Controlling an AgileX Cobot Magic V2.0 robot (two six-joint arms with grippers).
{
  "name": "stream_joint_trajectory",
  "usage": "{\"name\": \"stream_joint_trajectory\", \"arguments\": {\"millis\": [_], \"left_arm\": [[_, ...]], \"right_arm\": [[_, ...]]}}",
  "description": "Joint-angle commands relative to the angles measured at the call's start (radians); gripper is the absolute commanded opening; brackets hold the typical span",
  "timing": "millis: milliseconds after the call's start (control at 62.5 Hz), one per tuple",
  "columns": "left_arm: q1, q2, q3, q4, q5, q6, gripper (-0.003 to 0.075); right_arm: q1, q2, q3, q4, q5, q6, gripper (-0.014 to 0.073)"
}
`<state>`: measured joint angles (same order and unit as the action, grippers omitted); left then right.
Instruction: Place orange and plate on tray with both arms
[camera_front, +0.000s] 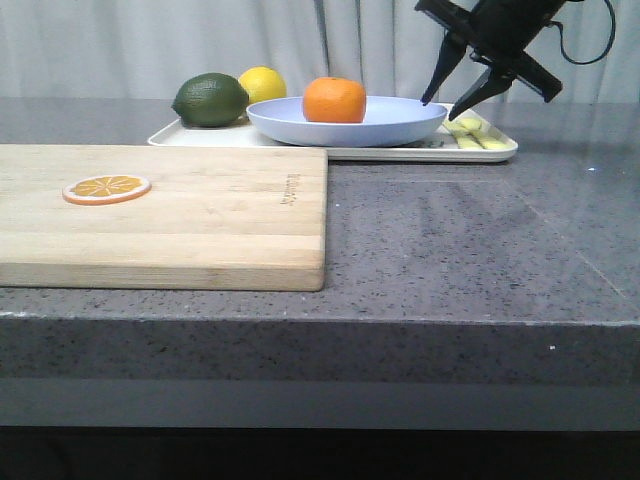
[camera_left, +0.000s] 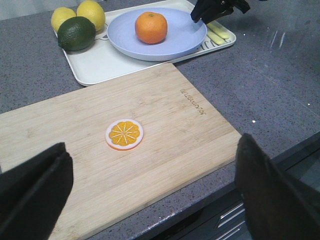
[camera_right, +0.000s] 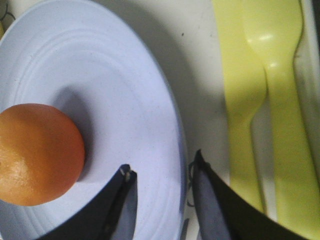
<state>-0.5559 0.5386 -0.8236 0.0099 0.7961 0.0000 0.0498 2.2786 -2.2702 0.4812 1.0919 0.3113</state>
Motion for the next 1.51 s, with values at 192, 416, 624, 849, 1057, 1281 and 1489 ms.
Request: {"name": "stream_joint_trajectory", "arguments": {"millis": [192, 416, 624, 849, 1057, 1281, 1489], "left_arm": [[0.002, 0.002, -0.025, -0.01, -0.081, -0.01, 0.064], [0.002, 0.002, -0.025, -0.01, -0.081, -0.01, 0.064], [0.002, 0.002, -0.025, -0.01, -0.081, -0.01, 0.064], [0.002, 0.002, -0.021, -0.01, -0.083, -0.01, 0.064], [0.002, 0.002, -0.021, -0.01, -0.083, -0.01, 0.064], [0.002, 0.002, -0.021, -0.01, -0.083, -0.01, 0.064], [0.002, 0.002, -0.021, -0.01, -0.083, -0.01, 0.064]], "right_arm": [[-0.002, -0.184, -0.036, -0.166, 0.111, -0.009, 0.0313], [-0.002, -0.302, -0.036, -0.214, 0.196, -0.109, 0.0313], [-0.002, -0.489, -0.025, -0.251, 0.227, -0.195, 0.0313], [-0.002, -0.788, 0.158, -0.34, 0.2, -0.289, 0.0313], [-0.002, -1.05, 0.462, -0.396, 0.132, -0.311, 0.0313], [-0.001, -1.318, 0.841, -0.397, -0.02, -0.348, 0.0313], [-0.001, -1.564, 1.118, -0.397, -0.113, -0.395, 0.0313]]}}
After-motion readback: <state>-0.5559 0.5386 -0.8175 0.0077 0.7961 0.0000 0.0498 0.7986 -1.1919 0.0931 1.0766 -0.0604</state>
